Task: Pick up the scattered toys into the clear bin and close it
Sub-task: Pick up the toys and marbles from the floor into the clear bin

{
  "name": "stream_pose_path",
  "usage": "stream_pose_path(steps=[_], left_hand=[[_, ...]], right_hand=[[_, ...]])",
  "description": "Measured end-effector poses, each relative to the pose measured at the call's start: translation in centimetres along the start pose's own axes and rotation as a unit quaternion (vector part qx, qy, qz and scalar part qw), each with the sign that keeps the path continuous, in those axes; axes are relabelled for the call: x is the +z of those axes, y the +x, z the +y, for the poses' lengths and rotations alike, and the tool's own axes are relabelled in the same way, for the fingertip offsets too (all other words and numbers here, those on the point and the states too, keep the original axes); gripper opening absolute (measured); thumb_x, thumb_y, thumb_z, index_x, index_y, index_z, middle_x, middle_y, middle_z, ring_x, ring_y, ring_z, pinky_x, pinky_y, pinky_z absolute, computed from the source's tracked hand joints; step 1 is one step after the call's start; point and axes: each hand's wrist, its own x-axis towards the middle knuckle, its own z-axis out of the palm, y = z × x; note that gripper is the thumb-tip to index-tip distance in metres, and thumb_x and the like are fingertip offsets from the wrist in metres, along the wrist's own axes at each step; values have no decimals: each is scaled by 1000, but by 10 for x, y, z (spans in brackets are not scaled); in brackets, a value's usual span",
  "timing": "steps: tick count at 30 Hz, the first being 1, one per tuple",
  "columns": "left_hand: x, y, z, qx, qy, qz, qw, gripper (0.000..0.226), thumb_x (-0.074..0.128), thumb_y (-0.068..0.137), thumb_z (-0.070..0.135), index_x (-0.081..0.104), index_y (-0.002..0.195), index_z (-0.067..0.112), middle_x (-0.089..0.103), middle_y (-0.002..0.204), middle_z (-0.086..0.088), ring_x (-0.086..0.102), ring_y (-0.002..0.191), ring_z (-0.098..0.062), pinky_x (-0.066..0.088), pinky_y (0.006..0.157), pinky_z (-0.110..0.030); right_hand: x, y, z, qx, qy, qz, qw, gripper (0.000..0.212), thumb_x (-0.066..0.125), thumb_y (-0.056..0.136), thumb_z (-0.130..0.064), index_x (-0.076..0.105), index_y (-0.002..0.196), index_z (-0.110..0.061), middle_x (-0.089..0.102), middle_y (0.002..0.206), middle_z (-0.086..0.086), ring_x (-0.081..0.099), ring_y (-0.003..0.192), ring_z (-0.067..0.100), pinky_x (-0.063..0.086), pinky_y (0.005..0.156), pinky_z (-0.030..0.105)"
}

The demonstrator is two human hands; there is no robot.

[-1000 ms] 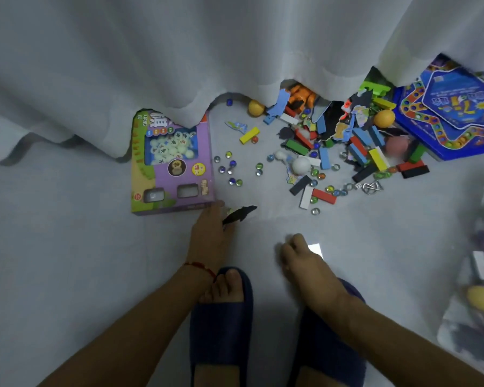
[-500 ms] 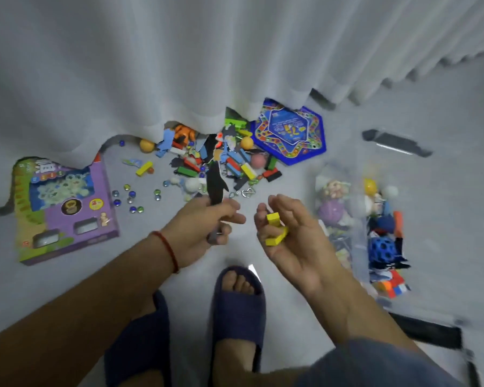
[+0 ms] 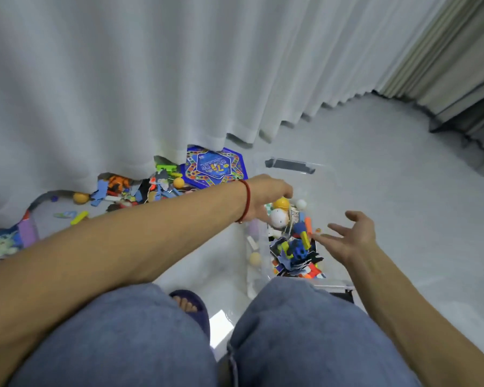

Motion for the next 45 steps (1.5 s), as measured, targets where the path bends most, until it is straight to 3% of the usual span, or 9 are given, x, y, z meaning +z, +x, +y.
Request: stream_pose_path(steps=[5,8,12,17,22,26,30,35,45], left_hand=[[-64,-15,-52,-10,32,133,990,29,57,88,15,57,116,8,52,101,-9,55,87,-22,57,75,-36],[-122,-34,-90,-8,107,208,972,15,51,91,11,60,102,16,56,99,-6,55,88,-23,52,76,-36],[-196,-66,-130,-2,235,305,923,38,52,90,11,62,125,23,59,125,-4,60,103,-22,49,89,-32],[-276,-64,-172,-13,372,339,864,51,63,85,16,54,133,29,51,142,1,50,123,-21,40,99,-29],[-345,1,-180,11,464,319,826,47,65,82,15,60,128,19,60,130,-8,53,117,-27,46,99,-41],[-392,48,-180,44,590,341,731,34,62,80,16,65,114,17,64,109,-6,53,105,-31,48,88,-46],[-426,62,-212,-36,614,388,687,43,67,73,22,63,115,14,57,116,-11,49,111,-34,38,88,-43],[-441,71,-249,-23,483,398,779,69,63,72,42,50,134,13,48,118,-17,46,107,-38,46,89,-47],[-447,107,-260,-37,400,401,823,72,73,78,19,43,142,10,48,129,-22,48,113,-42,40,97,-45]], right_hand=[[34,-3,13,-29,-194,-114,974,38,49,96,-25,63,122,-1,61,122,21,62,114,34,50,102,47],[78,-8,39,-45,-373,-191,907,31,54,93,-23,68,112,-3,69,106,16,67,94,30,54,95,46],[147,12,89,-96,-587,-268,758,24,64,93,-27,70,108,-9,69,103,10,68,87,24,58,85,44],[239,76,172,-165,-747,-346,543,36,57,95,-30,60,130,-21,60,130,5,60,114,27,55,93,43],[327,132,246,-281,-789,-410,361,43,56,96,-21,53,139,-16,56,140,9,57,120,26,48,99,37],[390,170,274,-338,-765,-437,331,48,52,95,-16,49,143,-20,49,146,5,52,128,26,45,105,38],[412,199,310,-409,-739,-462,272,52,61,90,-22,52,141,-15,53,140,12,52,126,30,40,106,38],[404,211,370,-417,-757,-459,206,81,46,73,-64,40,147,-32,48,143,6,46,130,33,41,104,50],[398,224,394,-483,-760,-381,208,64,63,81,-55,50,133,-20,50,128,16,45,113,42,41,96,52]])
